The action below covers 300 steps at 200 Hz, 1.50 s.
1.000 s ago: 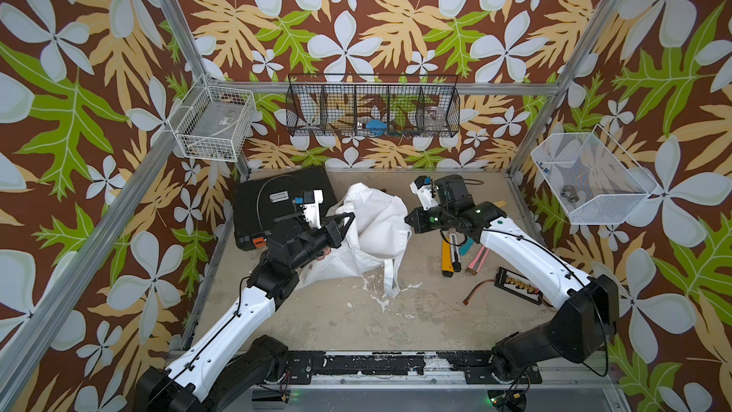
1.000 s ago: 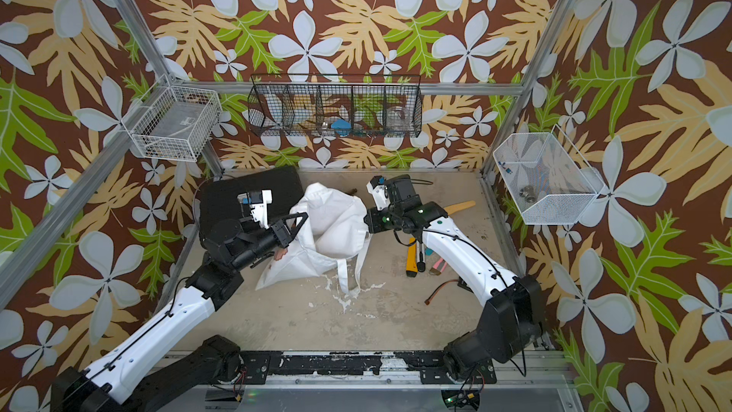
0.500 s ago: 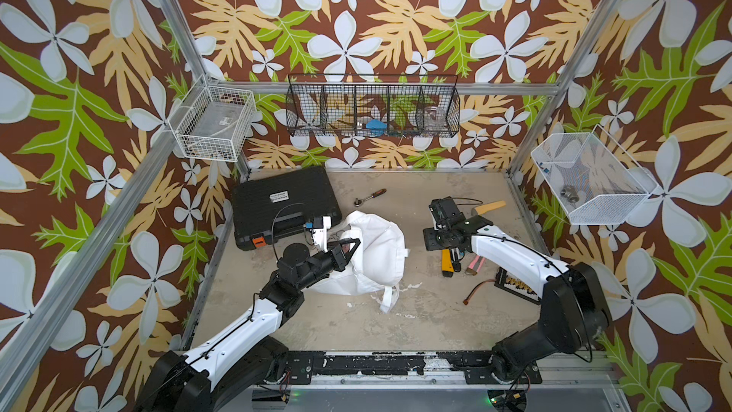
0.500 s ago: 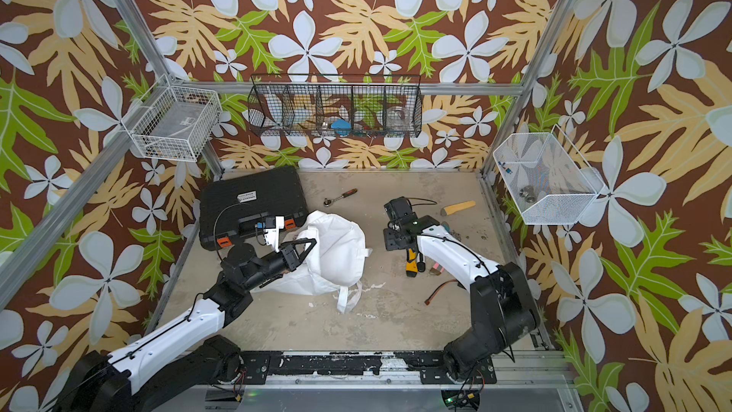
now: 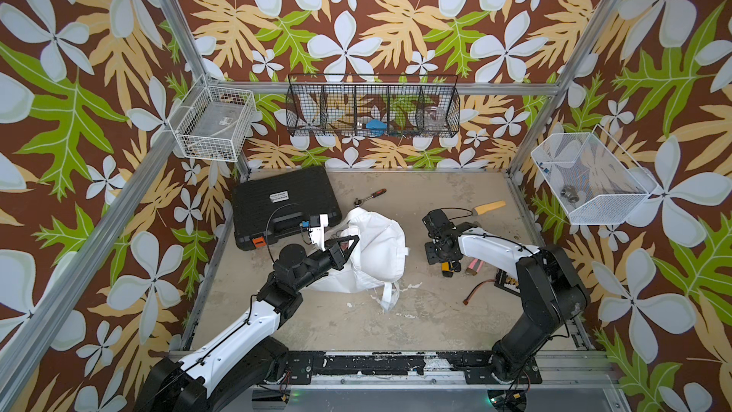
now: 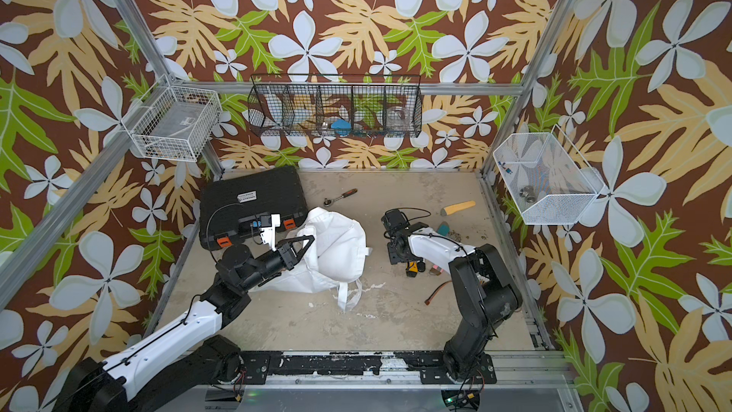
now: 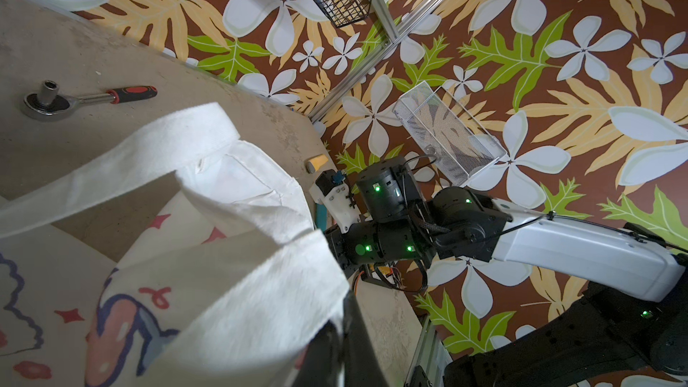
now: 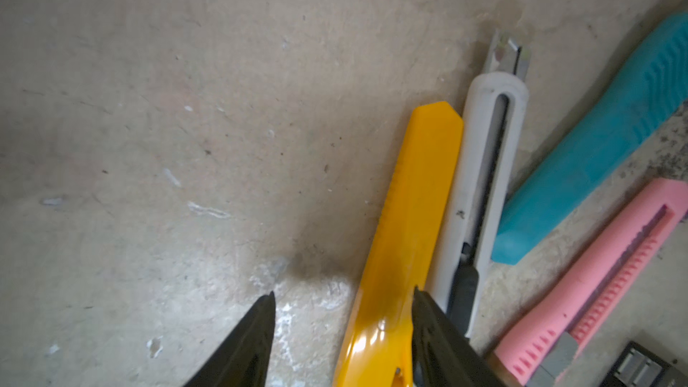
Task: Place the art knife into the pouch
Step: Pick up the utility knife at the center of the board, then place the utility knife in the pouch.
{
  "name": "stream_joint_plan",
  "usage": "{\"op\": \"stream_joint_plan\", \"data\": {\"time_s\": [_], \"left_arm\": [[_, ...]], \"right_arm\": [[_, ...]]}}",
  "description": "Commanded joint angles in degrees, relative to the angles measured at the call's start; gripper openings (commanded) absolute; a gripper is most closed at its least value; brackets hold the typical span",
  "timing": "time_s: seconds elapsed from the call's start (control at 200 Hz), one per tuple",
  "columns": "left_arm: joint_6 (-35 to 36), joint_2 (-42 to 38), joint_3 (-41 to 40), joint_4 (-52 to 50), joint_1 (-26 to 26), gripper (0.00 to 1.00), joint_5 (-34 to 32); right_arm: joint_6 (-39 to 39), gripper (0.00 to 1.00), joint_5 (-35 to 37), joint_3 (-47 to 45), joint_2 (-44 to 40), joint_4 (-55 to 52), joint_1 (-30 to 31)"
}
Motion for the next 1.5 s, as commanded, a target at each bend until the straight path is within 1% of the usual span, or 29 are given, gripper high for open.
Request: {"op": "stream_joint_plan", "data": {"time_s": [0.0, 0.195, 0.275, 0.356, 0.421, 0.491, 0.531, 0.591, 0.736, 0.967, 1.202, 1.287, 1.322, 1.422, 1.498], "left_arm": [[1.33, -0.21, 0.19, 1.30, -0.13, 0.00, 0.45], [1.03, 0.78, -0.46, 2.46, -0.13, 0.00, 1.04], [0.90, 1.01, -0.37, 2.70, -0.11, 0.00, 1.32], [0.90, 1.04, -0.37, 2.63, -0.12, 0.00, 1.38], [0.98, 0.93, -0.37, 2.49, -0.12, 0.00, 1.48], [0.98, 0.86, -0.37, 2.36, -0.13, 0.00, 1.32], [0.94, 0.86, -0.37, 2.37, -0.09, 0.00, 1.36], [1.07, 0.94, -0.28, 2.40, -0.13, 0.00, 1.14], [1.25, 2.02, -0.04, 2.36, -0.13, 0.00, 1.20], [1.95, 5.15, 0.34, 3.04, -0.13, 0.00, 2.25], [2.90, 5.50, 0.33, 2.62, -0.13, 0.00, 1.29], [2.75, 5.32, 0.25, 2.72, -0.11, 0.00, 1.23], [2.58, 5.15, 0.08, 2.88, -0.09, 0.00, 1.27], [2.48, 4.75, -0.35, 2.89, -0.13, 0.00, 1.09], [2.22, 4.47, -0.54, 3.05, -0.13, 0.00, 1.20]], "right_arm": [[0.75, 0.62, 1.36, -0.95, -0.53, 1.21, -0.74], [0.71, 0.62, -1.17, -2.77, 0.65, 3.14, -1.58], [0.52, 0.59, -2.94, -3.55, 1.20, 3.97, -1.69], [0.43, 0.48, -4.02, -4.01, 1.30, 4.76, -2.08], [0.51, 0.34, -4.32, -4.35, 0.78, 5.02, -2.09], [0.43, 0.25, -4.52, -4.35, -0.36, 4.77, -2.06], [0.48, 0.21, -4.00, -4.49, -1.37, 4.66, -2.08], [0.42, 0.17, -4.45, -4.43, -3.02, 4.38, -2.04], [0.34, 0.17, -4.56, -2.59, -6.87, 1.06, -1.37], [0.26, 0.17, -4.26, 1.70, -15.58, -5.42, 4.57], [-0.19, 0.17, -12.83, 2.85, -23.99, -7.12, 10.53], [-0.27, 0.18, -15.95, 2.92, -24.81, -6.28, 12.98], [-0.19, 0.18, -16.17, 3.32, -24.65, -6.15, 14.22], [-0.01, 0.18, -17.75, 4.77, -22.60, -5.29, 17.22], [-0.14, 0.18, -19.86, 5.57, -20.41, -3.78, 18.18]]}}
